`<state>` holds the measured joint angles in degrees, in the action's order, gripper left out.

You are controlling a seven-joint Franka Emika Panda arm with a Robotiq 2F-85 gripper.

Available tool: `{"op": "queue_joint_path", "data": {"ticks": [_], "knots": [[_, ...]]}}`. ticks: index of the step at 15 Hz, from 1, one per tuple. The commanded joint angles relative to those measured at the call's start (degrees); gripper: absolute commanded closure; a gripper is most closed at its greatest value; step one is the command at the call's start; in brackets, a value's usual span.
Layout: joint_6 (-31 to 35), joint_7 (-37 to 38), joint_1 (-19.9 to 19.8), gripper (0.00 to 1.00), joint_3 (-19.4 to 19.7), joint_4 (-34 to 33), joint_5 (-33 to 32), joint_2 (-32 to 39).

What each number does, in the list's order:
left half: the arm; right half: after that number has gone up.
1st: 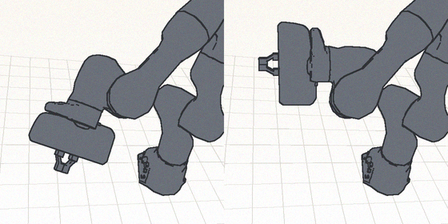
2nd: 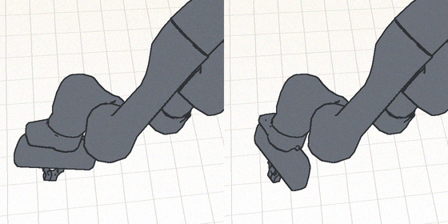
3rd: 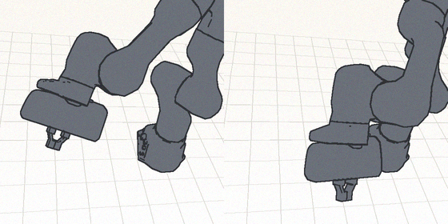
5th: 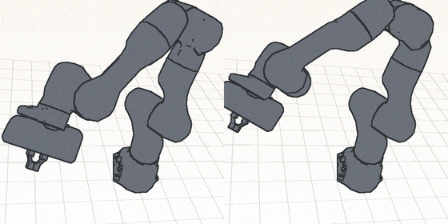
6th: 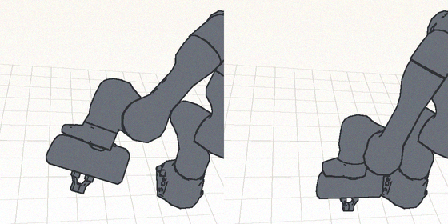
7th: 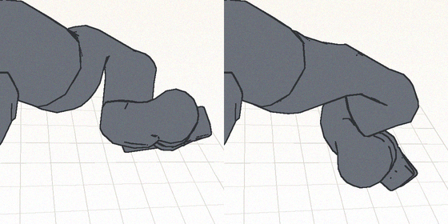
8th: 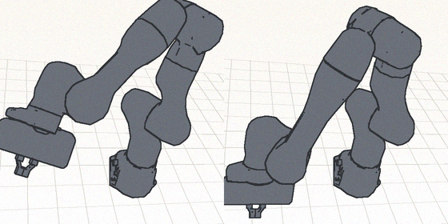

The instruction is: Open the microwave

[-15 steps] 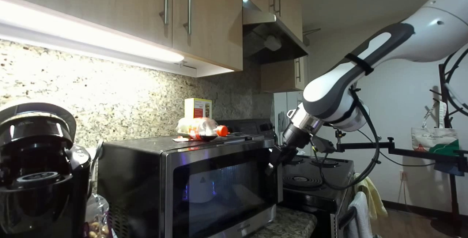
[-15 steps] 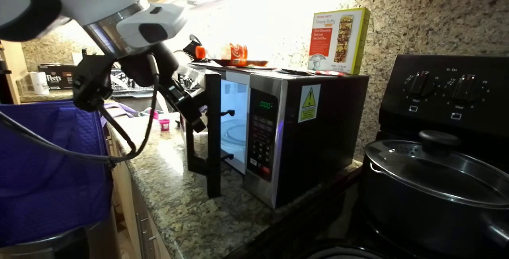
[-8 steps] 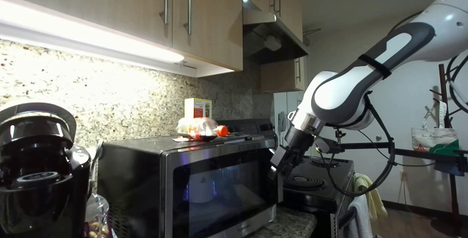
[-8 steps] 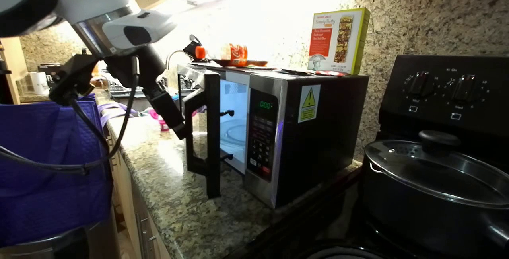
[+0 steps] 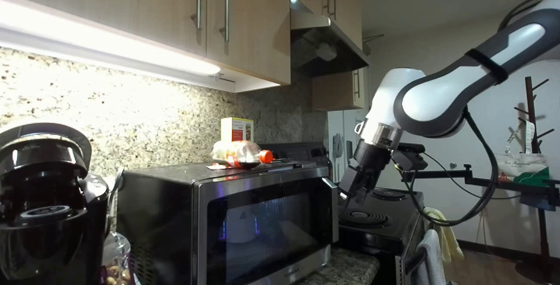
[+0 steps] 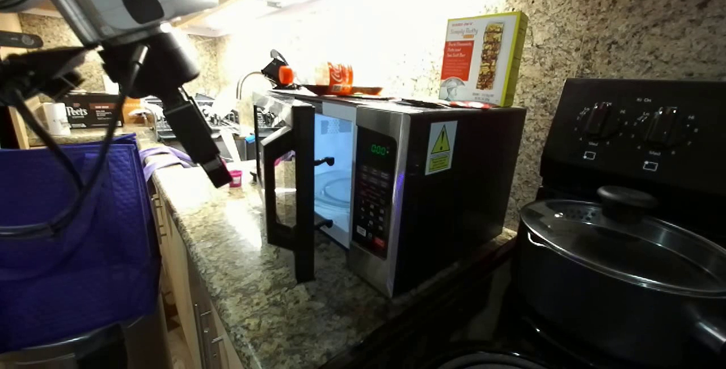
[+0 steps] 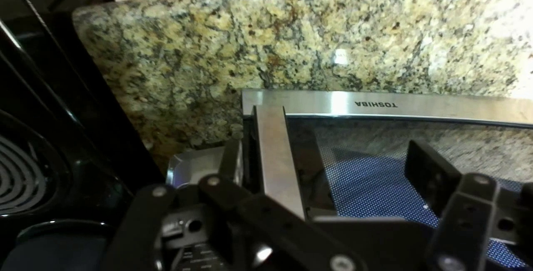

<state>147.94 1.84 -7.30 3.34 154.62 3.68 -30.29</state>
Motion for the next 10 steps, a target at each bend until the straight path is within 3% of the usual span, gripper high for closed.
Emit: {"op": "queue_joint_path", "data": {"ticks": [1,6,10], "knots": [[-10.05,3.33,-3.37,0.00,-2.41,2.62,-5.39,-11.23],[-24.12,-3.77,-0.75,0.00,0.69,-3.76,-7.16,-18.12],[-26.90,-13.66,3.72,0.00,6.85,-10.10,-5.14,-16.01]]}}
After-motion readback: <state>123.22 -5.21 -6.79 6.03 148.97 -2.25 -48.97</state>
